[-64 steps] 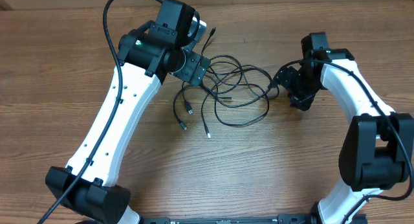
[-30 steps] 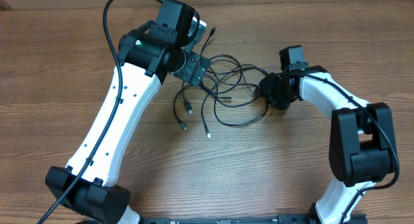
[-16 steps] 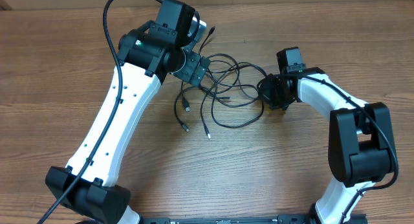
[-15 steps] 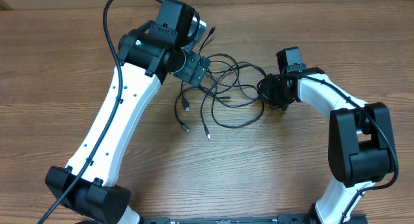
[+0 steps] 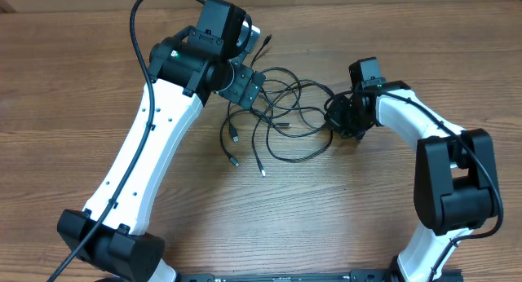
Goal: Untangle cables
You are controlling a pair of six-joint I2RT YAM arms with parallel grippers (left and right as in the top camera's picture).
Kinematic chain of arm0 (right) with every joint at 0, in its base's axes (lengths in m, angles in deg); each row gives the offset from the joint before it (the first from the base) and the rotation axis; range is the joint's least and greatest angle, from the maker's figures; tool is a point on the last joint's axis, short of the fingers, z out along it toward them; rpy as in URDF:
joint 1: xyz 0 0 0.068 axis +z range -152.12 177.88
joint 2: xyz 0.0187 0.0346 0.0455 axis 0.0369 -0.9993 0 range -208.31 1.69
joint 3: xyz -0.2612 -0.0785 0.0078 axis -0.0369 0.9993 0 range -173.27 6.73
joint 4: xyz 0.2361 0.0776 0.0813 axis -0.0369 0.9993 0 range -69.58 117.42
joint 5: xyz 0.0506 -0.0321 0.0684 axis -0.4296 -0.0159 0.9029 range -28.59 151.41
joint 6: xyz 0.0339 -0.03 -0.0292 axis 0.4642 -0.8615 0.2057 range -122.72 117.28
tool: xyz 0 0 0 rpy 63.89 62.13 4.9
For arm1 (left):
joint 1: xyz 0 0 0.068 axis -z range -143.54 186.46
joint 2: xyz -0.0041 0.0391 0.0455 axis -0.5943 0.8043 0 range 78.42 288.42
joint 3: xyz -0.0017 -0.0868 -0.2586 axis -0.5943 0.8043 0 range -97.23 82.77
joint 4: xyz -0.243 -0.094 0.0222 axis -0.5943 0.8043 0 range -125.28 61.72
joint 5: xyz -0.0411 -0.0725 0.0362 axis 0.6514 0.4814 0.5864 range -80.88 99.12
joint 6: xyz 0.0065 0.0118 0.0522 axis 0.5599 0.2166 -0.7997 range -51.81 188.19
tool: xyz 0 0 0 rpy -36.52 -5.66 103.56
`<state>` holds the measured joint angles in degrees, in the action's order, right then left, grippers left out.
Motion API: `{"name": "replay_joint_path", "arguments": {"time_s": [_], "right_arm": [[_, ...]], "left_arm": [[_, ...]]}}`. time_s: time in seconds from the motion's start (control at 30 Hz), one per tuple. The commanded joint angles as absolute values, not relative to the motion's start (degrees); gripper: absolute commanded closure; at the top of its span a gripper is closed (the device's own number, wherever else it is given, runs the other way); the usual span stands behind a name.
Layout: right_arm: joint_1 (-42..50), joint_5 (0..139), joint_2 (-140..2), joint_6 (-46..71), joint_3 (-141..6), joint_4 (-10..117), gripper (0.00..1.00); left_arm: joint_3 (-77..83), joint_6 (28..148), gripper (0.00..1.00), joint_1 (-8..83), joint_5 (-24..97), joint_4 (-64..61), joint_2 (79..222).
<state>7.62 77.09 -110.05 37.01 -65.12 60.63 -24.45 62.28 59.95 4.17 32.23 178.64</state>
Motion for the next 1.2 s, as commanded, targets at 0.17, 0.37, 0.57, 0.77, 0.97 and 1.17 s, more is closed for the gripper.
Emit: {"name": "replay_joint_path", "arguments": {"time_s": [0.17, 0.37, 0.57, 0.77, 0.97, 1.17], "right_arm": [[7.5, 78.3, -101.0, 32.9, -72.8, 65.1, 0.96], [7.5, 78.9, -94.7, 32.5, -77.3, 67.7, 0.96], [7.5, 83.4, -88.0, 31.3, -83.7, 67.7, 0.96], [7.5, 83.6, -82.6, 31.3, -91.9, 67.0, 0.96], [7.5, 83.7, -81.3, 32.3, -100.2, 64.3, 0.96], [7.5, 85.9, -81.2, 35.4, -106.2, 57.3, 0.96]], "left_arm": [[-24.3, 63.1, 0.00, 59.6, 4.7, 32.0, 178.9], [-24.3, 63.1, 0.00, 59.6, 4.7, 32.0, 178.9], [-24.3, 63.1, 0.00, 59.6, 4.7, 32.0, 178.9], [-24.3, 63.1, 0.00, 59.6, 4.7, 32.0, 178.9], [-24.2, 63.1, 0.00, 59.6, 4.7, 32.0, 178.9], [-24.3, 63.1, 0.00, 59.6, 4.7, 32.0, 178.9]]}}
